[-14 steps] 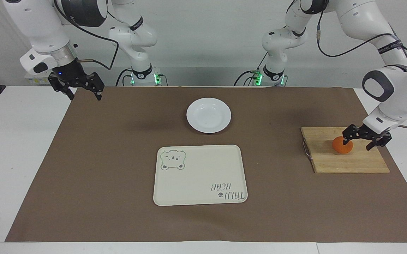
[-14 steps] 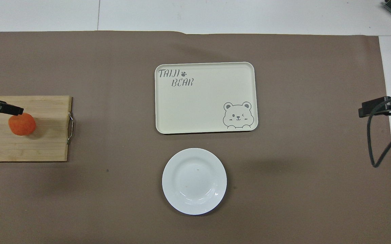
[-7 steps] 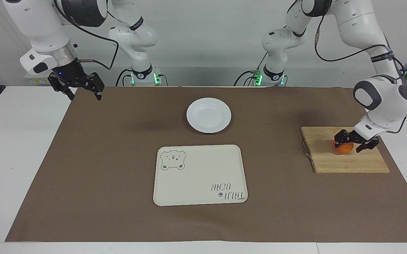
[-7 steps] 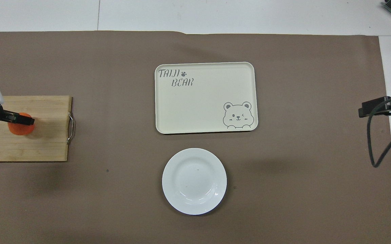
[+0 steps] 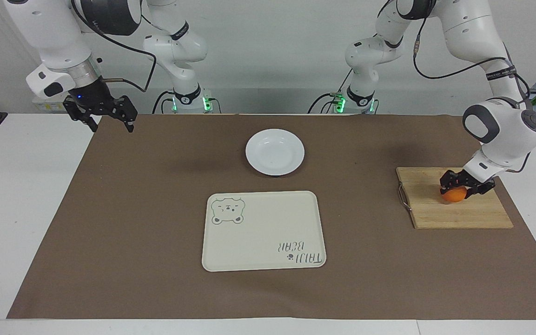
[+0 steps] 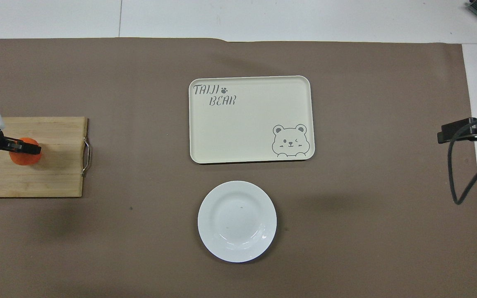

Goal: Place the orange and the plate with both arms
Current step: 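Lower the left gripper onto the orange and close on it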

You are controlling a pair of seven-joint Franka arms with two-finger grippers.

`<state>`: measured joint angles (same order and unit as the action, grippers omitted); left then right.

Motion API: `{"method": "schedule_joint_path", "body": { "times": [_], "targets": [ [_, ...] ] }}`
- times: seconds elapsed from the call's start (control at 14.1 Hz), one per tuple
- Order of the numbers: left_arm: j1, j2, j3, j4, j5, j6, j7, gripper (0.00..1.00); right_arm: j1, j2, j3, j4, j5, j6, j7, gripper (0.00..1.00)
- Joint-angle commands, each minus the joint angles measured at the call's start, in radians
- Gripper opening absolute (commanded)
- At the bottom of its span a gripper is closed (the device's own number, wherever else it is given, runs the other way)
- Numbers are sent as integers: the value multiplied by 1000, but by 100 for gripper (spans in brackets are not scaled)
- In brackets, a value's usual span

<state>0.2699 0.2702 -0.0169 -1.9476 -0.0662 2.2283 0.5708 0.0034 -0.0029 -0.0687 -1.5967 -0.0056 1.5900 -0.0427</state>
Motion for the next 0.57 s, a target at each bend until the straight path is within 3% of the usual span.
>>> {"method": "schedule_joint_path", "body": {
  "times": [0.0,0.5],
  "targets": [
    [9,-26,-8,-30,-12,21,-5,0,-5,-6,4,-9,10,4,18,100],
    [-11,-32,-9,7,-10,13,-11,0,-5,-6,4,-9,10,4,18,100]
  ]
}}
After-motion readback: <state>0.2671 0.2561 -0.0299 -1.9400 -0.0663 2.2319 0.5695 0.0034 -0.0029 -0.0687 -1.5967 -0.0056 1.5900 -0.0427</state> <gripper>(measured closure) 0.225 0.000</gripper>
